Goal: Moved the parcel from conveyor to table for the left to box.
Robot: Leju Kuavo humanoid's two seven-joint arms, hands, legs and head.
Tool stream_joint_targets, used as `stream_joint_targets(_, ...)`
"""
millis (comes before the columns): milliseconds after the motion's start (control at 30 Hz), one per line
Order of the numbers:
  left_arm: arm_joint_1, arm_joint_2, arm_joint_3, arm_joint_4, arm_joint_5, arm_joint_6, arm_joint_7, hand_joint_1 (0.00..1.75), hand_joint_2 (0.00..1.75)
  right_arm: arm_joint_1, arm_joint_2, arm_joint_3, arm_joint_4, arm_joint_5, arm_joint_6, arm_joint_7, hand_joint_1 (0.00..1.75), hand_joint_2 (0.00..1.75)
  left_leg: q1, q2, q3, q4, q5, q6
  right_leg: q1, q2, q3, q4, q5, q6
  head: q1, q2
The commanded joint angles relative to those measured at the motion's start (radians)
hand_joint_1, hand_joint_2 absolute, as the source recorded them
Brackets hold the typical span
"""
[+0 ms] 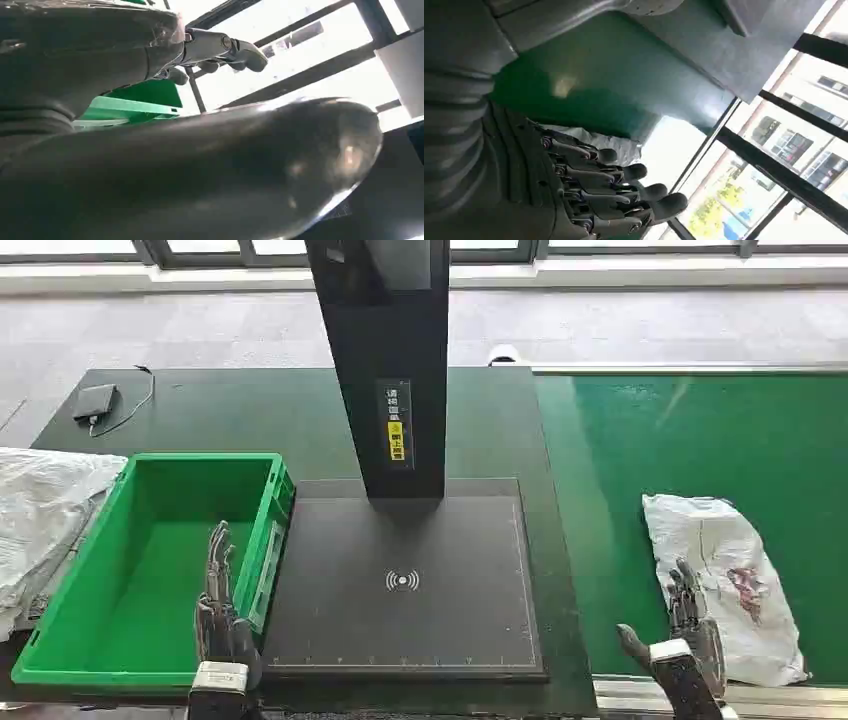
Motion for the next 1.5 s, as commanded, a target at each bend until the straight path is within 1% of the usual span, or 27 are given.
stream_joint_targets(33,-0.008,0.009,0.02,0.017,0.026,-0.077,0.004,0.0,0.0,-0.038,0.054,-0.128,0.031,0.205,-0.065,0.115,0.0,1.75,0.001,0.001,0.002,-0.002,0.001,0.0,0.001,0.0,0.002,-0.003,0.002,0.0,0.0,0.0)
stream_joint_targets(133,-0.001,-0.007,0.031,-0.004,0.006,-0.088,0.008,0.0,0.0,-0.069,0.061,-0.155,0.062,0.294,-0.137,0.14,0.0,1.75,0.0,0.002,0.001,-0.002,0.001,0.0,0.0,0.001,0.001,-0.002,0.001,0.0,0.0,0.0)
stream_joint_targets(167,0.004,-0.01,0.032,-0.013,0.01,-0.099,0.011,0.0,0.0,-0.081,0.055,-0.155,0.077,0.401,-0.226,0.193,0.0,1.75,0.001,0.003,0.001,-0.002,0.001,0.001,0.001,0.002,0.002,-0.003,0.002,0.0,0.0,0.0)
stream_joint_targets(200,0.009,-0.007,0.038,-0.02,0.033,-0.117,0.013,0.0,0.0,-0.093,0.054,-0.148,0.088,0.424,-0.247,0.207,0.0,1.75,0.0,0.003,0.001,-0.001,0.0,0.001,0.0,0.003,0.001,-0.002,0.002,0.0,0.0,0.0)
stream_joint_targets(433,0.01,-0.007,0.046,-0.02,0.044,-0.127,0.009,0.0,0.0,-0.1,0.056,-0.149,0.094,0.45,-0.267,0.23,0.0,1.75,0.001,0.003,0.002,-0.002,0.001,0.0,0.001,0.002,0.003,-0.003,0.002,0.0,0.0,0.0)
stream_joint_targets(467,0.012,-0.01,0.053,-0.023,0.055,-0.136,0.006,0.0,0.0,-0.104,0.054,-0.146,0.101,0.513,-0.309,0.266,0.0,1.75,0.001,0.003,0.003,-0.003,0.001,0.0,0.001,0.002,0.003,-0.004,0.002,0.0,0.0,0.0)
stream_joint_targets(533,0.015,-0.013,0.064,-0.028,0.053,-0.145,0.016,0.0,0.0,-0.124,0.039,-0.143,0.13,0.545,-0.307,0.294,0.0,1.75,0.0,0.002,0.001,-0.001,0.0,0.0,0.0,0.002,0.001,-0.002,0.001,0.0,0.0,0.0)
stream_joint_targets(567,0.015,-0.011,0.063,-0.028,0.055,-0.156,0.021,0.0,0.0,-0.137,0.022,-0.14,0.16,0.6,-0.317,0.334,0.0,1.75,0.001,0.003,0.002,-0.002,0.001,0.0,0.001,0.003,0.002,-0.003,0.002,0.0,0.0,0.0)
stream_joint_targets(600,0.018,-0.016,0.07,-0.028,0.052,-0.148,0.023,0.0,0.0,-0.164,0.007,-0.136,0.204,0.635,-0.351,0.36,0.0,1.75,0.0,0.003,0.002,-0.001,0.0,0.0,0.0,0.003,0.002,-0.002,0.001,0.0,0.0,0.0)
stream_joint_targets(633,0.021,-0.018,0.071,-0.029,0.048,-0.139,0.021,0.0,0.0,-0.184,-0.009,-0.131,0.247,0.664,-0.361,0.379,0.0,1.75,0.0,0.005,0.003,-0.002,0.001,0.001,0.001,0.004,0.002,-0.003,0.002,0.0,0.0,0.0)
stream_joint_targets(667,0.023,-0.021,0.068,-0.029,0.038,-0.115,0.011,0.0,0.0,-0.215,-0.03,-0.13,0.309,0.638,-0.352,0.382,0.0,1.75,0.001,0.006,0.003,-0.003,0.001,0.001,0.001,0.005,0.002,-0.004,0.003,0.0,0.0,0.0)
stream_joint_targets(733,0.026,-0.014,0.047,-0.039,0.032,-0.058,0.002,0.0,0.0,-0.27,-0.078,-0.115,0.437,0.655,-0.402,0.409,0.0,1.75,0.001,0.006,0.003,-0.003,0.001,0.001,0.001,0.005,0.003,-0.005,0.003,0.0,0.0,0.0)
stream_joint_targets(767,0.029,-0.007,0.032,-0.029,0.064,-0.062,0.003,0.0,0.0,-0.296,-0.096,-0.112,0.493,0.637,-0.407,0.405,0.0,1.75,0.0,0.006,0.003,-0.003,0.001,0.001,0.001,0.005,0.003,-0.005,0.004,0.001,0.0,0.0)
stream_joint_targets(800,0.028,0.001,0.021,-0.012,0.128,-0.091,0.03,0.0,0.0,-0.331,-0.127,-0.105,0.581,0.634,-0.454,0.408,0.0,1.75,0.0,0.005,0.002,-0.002,0.001,0.001,0.001,0.005,0.002,-0.003,0.002,0.001,0.0,0.0)
stream_joint_targets(833,0.028,0.008,0.009,-0.004,0.115,-0.08,0.023,0.0,0.0,-0.342,-0.139,-0.104,0.617,0.618,-0.464,0.397,0.0,1.75,0.001,0.006,0.003,-0.003,0.002,0.002,0.001,0.005,0.003,-0.005,0.004,0.001,0.0,0.0)
stream_joint_targets(900,0.027,0.01,0.004,0.002,0.115,-0.071,0.021,0.0,0.0,-0.344,-0.146,-0.103,0.636,0.607,-0.477,0.386,0.0,1.75,0.001,0.004,0.003,-0.003,0.002,0.002,0.001,0.004,0.005,-0.006,0.004,0.001,0.0,0.0)
stream_joint_targets(1000,0.025,0.011,0.005,0.001,0.107,-0.054,0.008,0.0,0.0,-0.343,-0.14,-0.11,0.636,0.58,-0.465,0.376,0.0,1.75,0.0,0.002,0.002,-0.001,0.001,0.001,-0.001,0.002,0.003,-0.002,0.002,0.002,0.0,0.0)
stream_joint_targets(1200,0.025,0.011,0.005,0.001,0.107,-0.054,0.008,0.0,0.0,-0.343,-0.14,-0.11,0.636,0.58,-0.465,0.376,0.0,1.75,0.0,0.002,0.002,-0.001,0.001,0.001,-0.001,0.002,0.003,-0.002,0.002,0.002,0.0,0.0)
stream_joint_targets(1233,0.022,0.012,0.004,0.004,0.106,-0.048,0.008,0.0,0.0,-0.343,-0.137,-0.115,0.636,0.543,-0.435,0.35,0.0,1.75,0.0,0.002,0.002,-0.001,0.001,0.002,-0.001,0.002,0.003,-0.003,0.003,0.002,0.0,0.0)
stream_joint_targets(1267,0.016,0.02,-0.004,0.011,0.109,-0.057,0.013,0.0,0.0,-0.342,-0.14,-0.123,0.646,0.503,-0.387,0.333,0.0,0.0,0.0,0.002,0.002,-0.001,0.001,0.002,-0.001,0.002,0.003,-0.003,0.003,0.002,0.0,0.0)
stream_joint_targets(1300,0.009,0.025,-0.006,0.018,0.112,-0.06,0.015,0.0,0.0,-0.34,-0.153,-0.118,0.659,0.51,-0.369,0.349,0.0,0.0,0.0,0.002,0.002,-0.001,0.002,0.002,-0.001,0.002,0.003,-0.004,0.003,0.002,0.0,0.0)
stream_joint_targets(1333,-0.01,0.019,0.001,0.021,0.106,-0.054,0.014,0.0,0.0,-0.359,-0.122,-0.141,0.682,0.409,-0.357,0.27,0.0,0.0,-0.001,0.001,0.002,0.0,0.001,0.001,-0.001,0.001,0.003,-0.002,0.002,0.002,0.0,0.0)
stream_joint_targets(1367,-0.01,0.019,0.001,0.021,0.106,-0.054,0.014,0.0,0.0,-0.359,-0.122,-0.141,0.682,0.409,-0.357,0.27,0.0,0.0,0.0,0.001,0.003,-0.002,0.002,0.002,0.0,0.001,0.004,-0.005,0.004,0.002,0.0,0.0)
stream_joint_targets(1400,-0.01,0.019,0.001,0.021,0.106,-0.054,0.014,0.0,0.0,-0.359,-0.122,-0.141,0.682,0.409,-0.357,0.27,0.0,0.0,-0.001,0.002,0.001,0.0,0.001,0.001,-0.001,0.002,0.002,-0.002,0.003,0.002,0.0,0.0)
stream_joint_targets(1433,-0.012,0.017,0.01,0.019,0.133,-0.072,0.002,0.0,0.0,-0.365,-0.129,-0.12,0.697,0.42,-0.313,0.268,0.0,0.0,-0.001,0.002,0.0,0.001,0.001,0.002,-0.001,0.002,0.001,-0.001,0.003,0.002,0.0,0.0)
stream_joint_targets(1500,-0.017,0.013,0.027,0.018,0.121,-0.076,0.005,0.0,0.0,-0.368,-0.132,-0.113,0.716,0.423,-0.269,0.293,0.0,0.0,-0.001,0.002,0.001,0.0,0.001,0.002,-0.001,0.003,0.001,-0.002,0.003,0.002,0.0,0.0)
